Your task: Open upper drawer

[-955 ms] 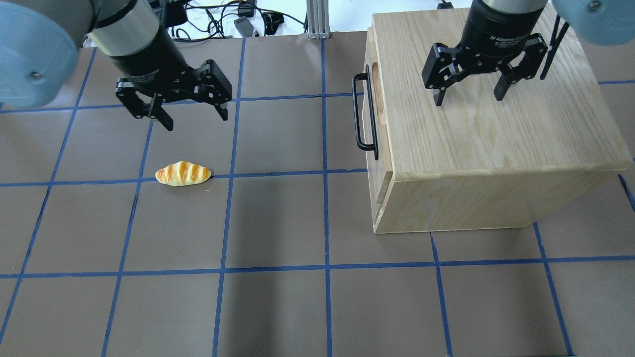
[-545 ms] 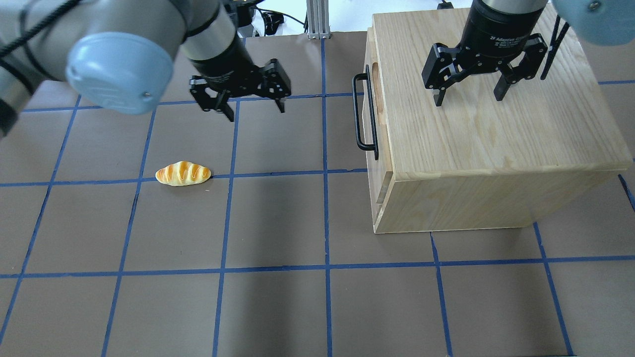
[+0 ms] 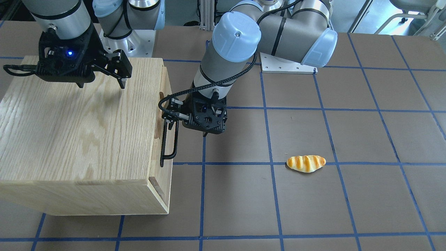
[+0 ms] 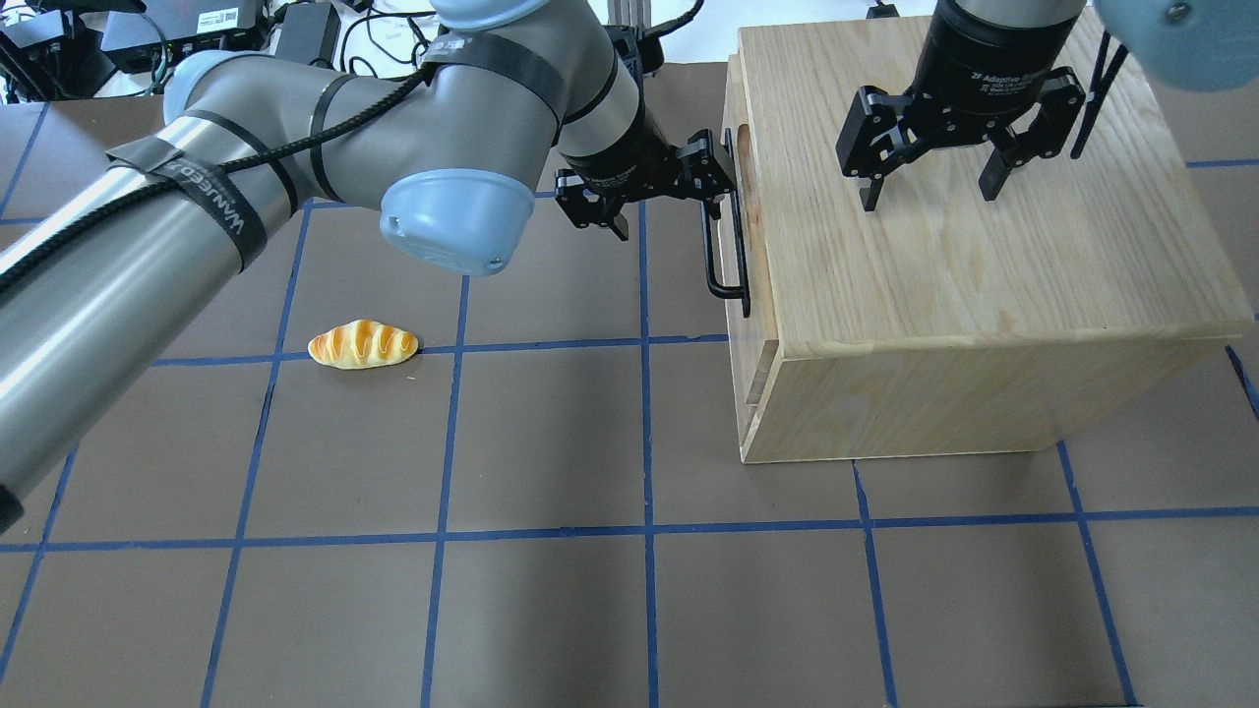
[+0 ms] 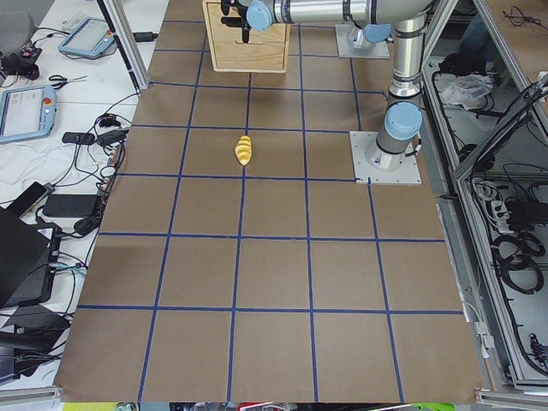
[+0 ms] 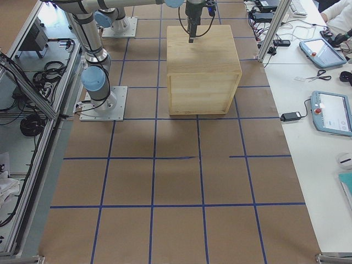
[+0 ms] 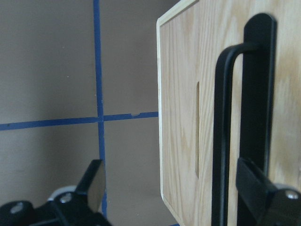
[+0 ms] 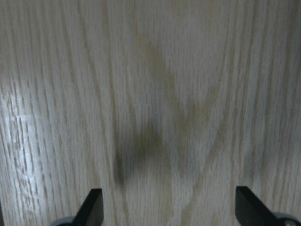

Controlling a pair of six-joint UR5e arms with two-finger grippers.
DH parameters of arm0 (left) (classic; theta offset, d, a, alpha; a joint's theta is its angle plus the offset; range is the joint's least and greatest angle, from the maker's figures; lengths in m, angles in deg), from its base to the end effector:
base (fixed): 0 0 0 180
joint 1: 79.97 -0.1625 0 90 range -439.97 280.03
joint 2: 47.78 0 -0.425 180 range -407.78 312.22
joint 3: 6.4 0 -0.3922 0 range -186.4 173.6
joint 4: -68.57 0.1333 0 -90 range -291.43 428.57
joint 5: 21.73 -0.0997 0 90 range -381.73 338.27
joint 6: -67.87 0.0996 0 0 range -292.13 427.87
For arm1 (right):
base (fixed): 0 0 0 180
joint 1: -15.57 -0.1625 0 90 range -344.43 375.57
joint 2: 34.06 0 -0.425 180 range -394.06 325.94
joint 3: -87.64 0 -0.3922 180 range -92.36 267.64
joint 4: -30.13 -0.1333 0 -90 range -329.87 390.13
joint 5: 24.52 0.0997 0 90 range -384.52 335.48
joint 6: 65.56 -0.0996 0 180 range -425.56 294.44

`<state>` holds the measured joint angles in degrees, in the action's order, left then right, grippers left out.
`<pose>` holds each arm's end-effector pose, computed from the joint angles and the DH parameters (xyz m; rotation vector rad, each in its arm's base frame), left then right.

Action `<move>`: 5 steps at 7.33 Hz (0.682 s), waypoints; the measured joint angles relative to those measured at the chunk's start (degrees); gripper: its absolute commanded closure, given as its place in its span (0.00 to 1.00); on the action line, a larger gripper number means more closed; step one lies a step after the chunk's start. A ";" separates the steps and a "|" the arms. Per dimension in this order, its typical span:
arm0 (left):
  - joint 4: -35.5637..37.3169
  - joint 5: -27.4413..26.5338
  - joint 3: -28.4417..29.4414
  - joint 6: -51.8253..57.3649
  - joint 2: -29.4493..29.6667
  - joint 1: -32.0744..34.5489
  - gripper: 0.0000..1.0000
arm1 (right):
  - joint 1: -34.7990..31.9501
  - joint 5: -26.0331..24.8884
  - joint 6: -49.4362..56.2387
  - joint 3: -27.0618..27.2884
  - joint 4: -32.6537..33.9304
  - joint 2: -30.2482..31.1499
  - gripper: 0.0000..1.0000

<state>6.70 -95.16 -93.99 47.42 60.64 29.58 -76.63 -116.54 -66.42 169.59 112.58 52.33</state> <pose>-0.3628 -0.5384 0.3852 -0.0213 -2.7956 0.1396 0.1493 -0.5066 0.5122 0.0378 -3.1036 -0.0828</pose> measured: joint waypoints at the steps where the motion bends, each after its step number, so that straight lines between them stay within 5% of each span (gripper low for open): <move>1: 1.14 -0.11 -0.88 0.31 0.49 0.15 0.00 | 0.00 0.00 0.02 -0.02 0.00 0.00 0.00; 5: 2.54 -0.91 -2.51 1.16 -1.16 -3.76 0.00 | 0.00 0.00 -0.01 -0.02 0.00 0.00 0.00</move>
<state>9.23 -96.07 -96.50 48.58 59.48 25.82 -76.63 -116.54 -66.43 169.57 112.58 52.34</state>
